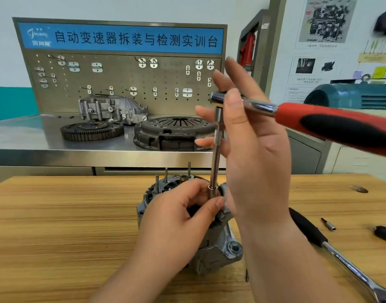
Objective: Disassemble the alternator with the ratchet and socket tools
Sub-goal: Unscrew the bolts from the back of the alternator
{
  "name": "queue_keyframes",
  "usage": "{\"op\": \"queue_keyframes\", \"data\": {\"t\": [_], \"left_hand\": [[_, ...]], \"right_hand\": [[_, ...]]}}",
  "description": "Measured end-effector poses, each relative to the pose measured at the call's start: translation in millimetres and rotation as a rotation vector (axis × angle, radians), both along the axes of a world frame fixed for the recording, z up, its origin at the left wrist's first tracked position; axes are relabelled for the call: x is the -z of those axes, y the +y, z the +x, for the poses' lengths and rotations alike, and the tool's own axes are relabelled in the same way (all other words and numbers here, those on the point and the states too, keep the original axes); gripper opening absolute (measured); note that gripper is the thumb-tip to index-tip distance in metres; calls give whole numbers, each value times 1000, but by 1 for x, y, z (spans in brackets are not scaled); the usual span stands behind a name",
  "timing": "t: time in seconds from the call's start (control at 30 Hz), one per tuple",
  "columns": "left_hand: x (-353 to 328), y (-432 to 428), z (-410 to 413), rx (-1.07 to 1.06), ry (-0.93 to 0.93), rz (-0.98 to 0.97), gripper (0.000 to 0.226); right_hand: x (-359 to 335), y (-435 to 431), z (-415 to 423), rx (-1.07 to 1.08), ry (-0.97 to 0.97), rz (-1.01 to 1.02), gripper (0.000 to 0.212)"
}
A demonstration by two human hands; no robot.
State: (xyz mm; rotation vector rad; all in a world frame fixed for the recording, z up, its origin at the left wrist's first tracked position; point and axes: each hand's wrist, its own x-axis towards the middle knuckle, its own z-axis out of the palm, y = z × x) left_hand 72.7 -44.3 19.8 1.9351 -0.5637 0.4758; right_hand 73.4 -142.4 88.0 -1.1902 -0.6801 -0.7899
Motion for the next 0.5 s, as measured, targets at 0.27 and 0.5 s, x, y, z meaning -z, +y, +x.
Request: {"op": "queue_keyframes", "data": {"t": [0.27, 0.5], "left_hand": [[1, -2, -1, -4, -75, 54, 32], [2, -1, 1, -2, -13, -21, 32]], "right_hand": [[1, -4, 0, -85, 184, 73, 35], [-1, 1, -4, 14, 13, -36, 36]]}}
